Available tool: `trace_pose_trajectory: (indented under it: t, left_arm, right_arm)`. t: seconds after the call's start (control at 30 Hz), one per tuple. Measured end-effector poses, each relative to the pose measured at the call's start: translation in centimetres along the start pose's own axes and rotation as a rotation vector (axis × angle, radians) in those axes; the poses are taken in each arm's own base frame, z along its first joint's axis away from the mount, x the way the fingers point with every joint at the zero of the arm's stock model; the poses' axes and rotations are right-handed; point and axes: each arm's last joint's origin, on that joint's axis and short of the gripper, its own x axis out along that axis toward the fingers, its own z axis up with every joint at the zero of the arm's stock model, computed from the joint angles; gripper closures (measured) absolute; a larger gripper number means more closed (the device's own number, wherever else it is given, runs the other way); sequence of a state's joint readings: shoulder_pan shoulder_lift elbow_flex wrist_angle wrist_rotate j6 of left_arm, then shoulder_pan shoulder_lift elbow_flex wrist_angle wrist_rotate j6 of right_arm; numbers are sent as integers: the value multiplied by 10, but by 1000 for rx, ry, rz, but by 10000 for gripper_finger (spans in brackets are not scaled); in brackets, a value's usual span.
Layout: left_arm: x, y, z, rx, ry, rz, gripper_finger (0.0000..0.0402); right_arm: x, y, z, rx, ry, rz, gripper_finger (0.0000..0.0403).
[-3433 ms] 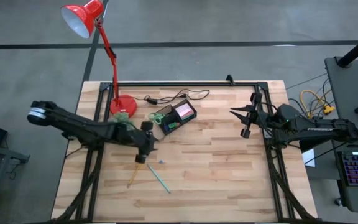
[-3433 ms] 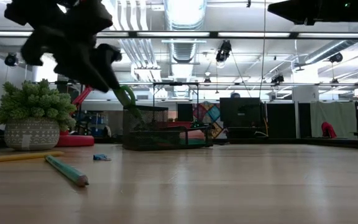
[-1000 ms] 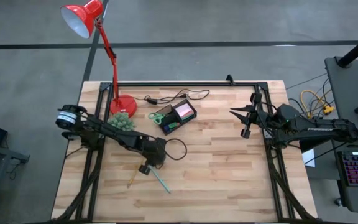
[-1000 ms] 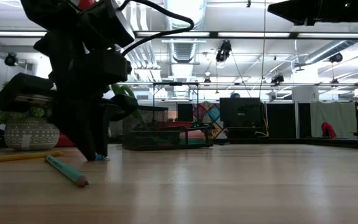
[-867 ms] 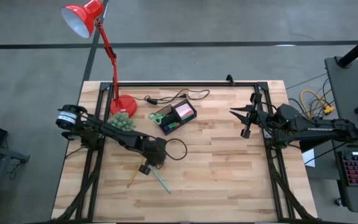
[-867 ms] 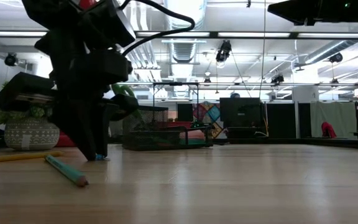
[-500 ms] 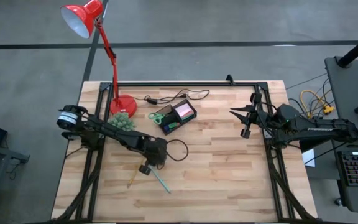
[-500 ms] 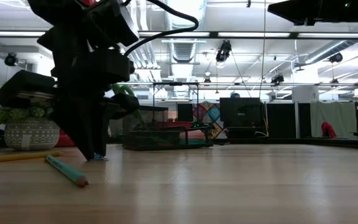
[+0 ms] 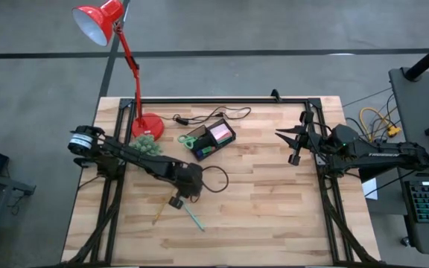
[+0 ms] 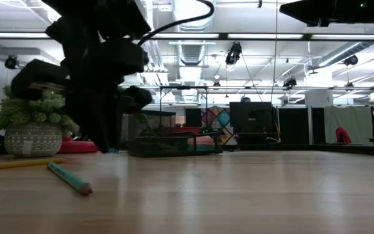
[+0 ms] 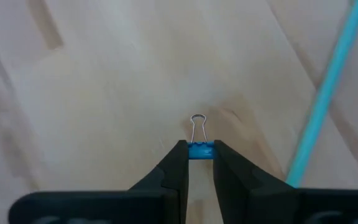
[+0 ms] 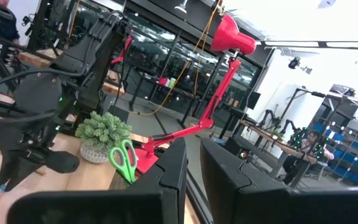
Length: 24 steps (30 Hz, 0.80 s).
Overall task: Pick and place office supplies into organizer
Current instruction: Put the blue binder clip into the black desk organizer
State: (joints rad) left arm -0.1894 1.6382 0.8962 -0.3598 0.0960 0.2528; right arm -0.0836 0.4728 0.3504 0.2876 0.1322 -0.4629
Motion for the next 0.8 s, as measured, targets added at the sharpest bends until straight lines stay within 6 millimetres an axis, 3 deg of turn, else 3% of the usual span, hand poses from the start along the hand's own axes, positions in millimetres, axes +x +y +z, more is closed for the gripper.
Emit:
trace_pose_trajectory:
  t: [0.37, 0.63, 0.8]
  left_arm:
    - [-15, 13, 17, 121, 59, 233, 365]
    - [-22, 35, 13, 118, 155, 507, 365]
    - [-24, 49, 8, 73, 175, 549, 365]
  right_arm:
    - [0, 0, 0, 26, 0, 0, 365]
    - [0, 0, 0, 26, 0, 0, 365]
    - [0, 0, 0, 26, 0, 0, 365]
